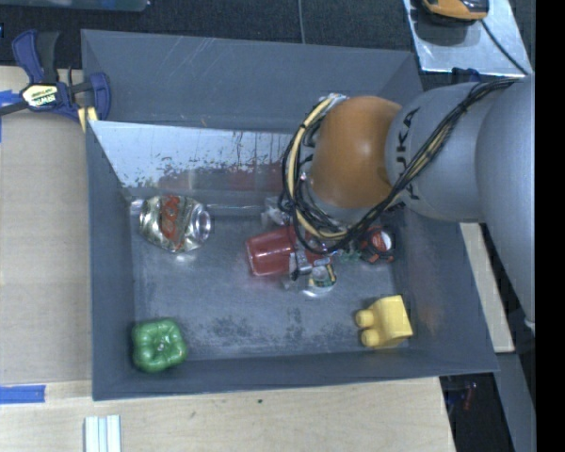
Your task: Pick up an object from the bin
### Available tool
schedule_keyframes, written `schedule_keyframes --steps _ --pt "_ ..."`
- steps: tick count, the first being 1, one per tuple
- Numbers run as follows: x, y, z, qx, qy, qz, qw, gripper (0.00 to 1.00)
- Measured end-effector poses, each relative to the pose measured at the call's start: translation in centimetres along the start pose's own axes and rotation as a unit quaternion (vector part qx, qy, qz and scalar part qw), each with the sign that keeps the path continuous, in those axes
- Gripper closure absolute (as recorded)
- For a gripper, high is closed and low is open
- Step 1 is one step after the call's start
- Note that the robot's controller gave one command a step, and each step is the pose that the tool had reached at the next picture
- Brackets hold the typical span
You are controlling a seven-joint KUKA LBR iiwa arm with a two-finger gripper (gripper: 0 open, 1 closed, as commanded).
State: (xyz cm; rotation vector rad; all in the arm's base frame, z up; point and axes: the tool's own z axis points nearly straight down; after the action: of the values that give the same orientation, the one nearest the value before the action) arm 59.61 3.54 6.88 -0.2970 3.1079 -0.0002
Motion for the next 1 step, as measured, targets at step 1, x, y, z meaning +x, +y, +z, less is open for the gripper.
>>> schedule_keyframes --steps 1 --pt "-0.14 -1.32 -0.35 0.000 -0.0016 -0.061 0.9982 1.00"
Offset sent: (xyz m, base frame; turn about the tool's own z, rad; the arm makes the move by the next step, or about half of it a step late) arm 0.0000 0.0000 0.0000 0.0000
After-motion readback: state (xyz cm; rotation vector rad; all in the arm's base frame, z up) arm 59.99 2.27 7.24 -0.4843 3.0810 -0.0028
